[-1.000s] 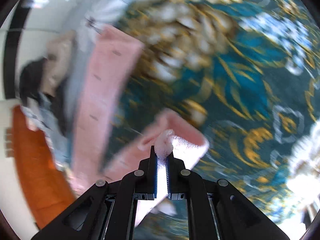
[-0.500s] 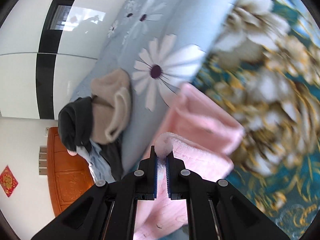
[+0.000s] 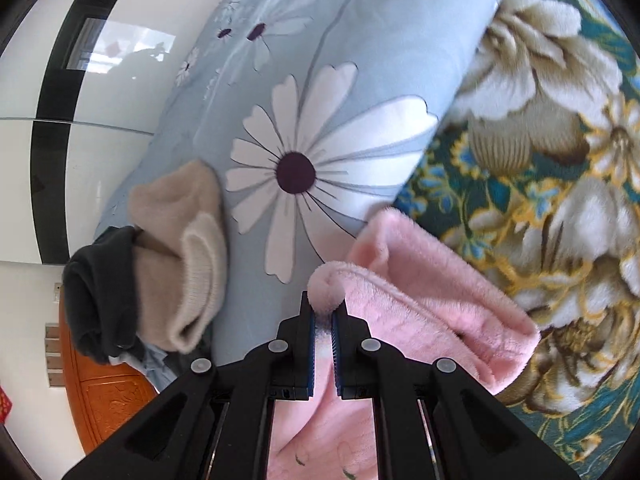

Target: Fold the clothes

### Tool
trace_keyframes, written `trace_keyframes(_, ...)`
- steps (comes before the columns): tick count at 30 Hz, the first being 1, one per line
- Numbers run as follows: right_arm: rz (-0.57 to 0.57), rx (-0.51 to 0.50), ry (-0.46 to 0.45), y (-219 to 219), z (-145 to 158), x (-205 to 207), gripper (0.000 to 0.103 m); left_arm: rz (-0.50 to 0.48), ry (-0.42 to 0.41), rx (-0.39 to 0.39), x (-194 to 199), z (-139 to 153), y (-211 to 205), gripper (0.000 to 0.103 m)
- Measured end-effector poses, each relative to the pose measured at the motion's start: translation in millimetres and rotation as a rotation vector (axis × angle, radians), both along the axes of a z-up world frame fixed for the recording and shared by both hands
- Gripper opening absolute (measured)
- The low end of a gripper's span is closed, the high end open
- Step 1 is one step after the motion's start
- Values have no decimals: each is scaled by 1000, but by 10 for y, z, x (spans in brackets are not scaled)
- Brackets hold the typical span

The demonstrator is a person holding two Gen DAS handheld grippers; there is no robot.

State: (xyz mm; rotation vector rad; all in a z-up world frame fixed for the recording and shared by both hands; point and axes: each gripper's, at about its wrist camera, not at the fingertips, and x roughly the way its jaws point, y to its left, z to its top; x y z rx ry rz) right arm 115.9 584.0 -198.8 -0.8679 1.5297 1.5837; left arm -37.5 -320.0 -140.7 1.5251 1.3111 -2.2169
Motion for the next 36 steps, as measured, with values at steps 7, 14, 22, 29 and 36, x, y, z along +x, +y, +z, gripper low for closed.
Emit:
trace_keyframes(7,68,-2,-8,27,-25,54,9,-36,82,80,-39,68,61,64)
trace_keyframes(14,172,56,10,-154,189,217,46,-44,78,-39,397,34,-140,64)
trace_keyframes(22,253,129,-32,-366,264,918,61,159,-112,-28,1095,-749,-570,64)
trace_keyframes(29,221,-27,43,-612,-241,1025,60,202,-134,4,1198,-1012,-576,64)
trace_keyframes(36,223,45,-4,-713,-450,747,61,196,-84,-21,1087,-1017,-565,65)
